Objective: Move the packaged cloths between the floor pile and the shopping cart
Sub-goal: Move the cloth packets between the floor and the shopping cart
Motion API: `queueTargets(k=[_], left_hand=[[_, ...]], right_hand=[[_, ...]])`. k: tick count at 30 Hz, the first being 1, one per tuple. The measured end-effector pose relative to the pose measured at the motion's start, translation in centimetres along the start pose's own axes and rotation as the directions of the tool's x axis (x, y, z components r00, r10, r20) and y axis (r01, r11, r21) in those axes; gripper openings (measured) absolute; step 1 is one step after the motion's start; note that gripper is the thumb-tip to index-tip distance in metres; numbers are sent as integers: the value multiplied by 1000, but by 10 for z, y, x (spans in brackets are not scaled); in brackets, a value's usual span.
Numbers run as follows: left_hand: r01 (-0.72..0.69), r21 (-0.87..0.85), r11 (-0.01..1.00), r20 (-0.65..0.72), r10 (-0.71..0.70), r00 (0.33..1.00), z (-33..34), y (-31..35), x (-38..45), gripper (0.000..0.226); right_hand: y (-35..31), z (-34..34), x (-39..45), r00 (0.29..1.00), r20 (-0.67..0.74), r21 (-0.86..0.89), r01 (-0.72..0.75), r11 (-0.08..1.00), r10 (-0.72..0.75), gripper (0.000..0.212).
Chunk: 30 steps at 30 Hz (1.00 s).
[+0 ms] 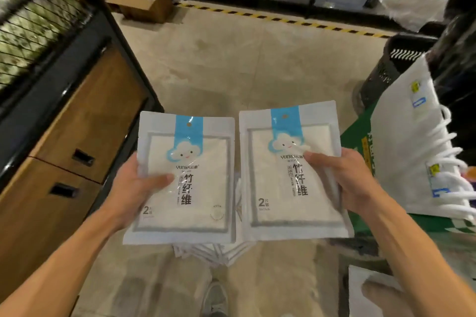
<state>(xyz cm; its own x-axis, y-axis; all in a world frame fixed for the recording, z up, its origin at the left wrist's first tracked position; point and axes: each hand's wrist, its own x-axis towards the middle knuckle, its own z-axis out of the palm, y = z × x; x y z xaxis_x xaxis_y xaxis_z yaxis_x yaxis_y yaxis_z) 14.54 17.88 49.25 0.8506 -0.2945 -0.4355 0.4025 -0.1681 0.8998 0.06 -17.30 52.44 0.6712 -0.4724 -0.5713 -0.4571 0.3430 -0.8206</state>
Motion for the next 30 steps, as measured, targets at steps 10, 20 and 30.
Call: queueTargets(k=[10,20,30], left_hand=[[-231,-45,972,-213,217,953,-130,200,-138,98],[-393,-15,919,-400,355,845,-189,277,-271,79],[-488,-41,872,-649,348,677,-146,248,-456,75]], right_hand=[[-191,130,-129,968,201,-53,166,985,-152,18],[-269,206,-218,855,472,-26,259,966,-216,28],[-270,214,-294,628,747,-66,395,916,-217,23]])
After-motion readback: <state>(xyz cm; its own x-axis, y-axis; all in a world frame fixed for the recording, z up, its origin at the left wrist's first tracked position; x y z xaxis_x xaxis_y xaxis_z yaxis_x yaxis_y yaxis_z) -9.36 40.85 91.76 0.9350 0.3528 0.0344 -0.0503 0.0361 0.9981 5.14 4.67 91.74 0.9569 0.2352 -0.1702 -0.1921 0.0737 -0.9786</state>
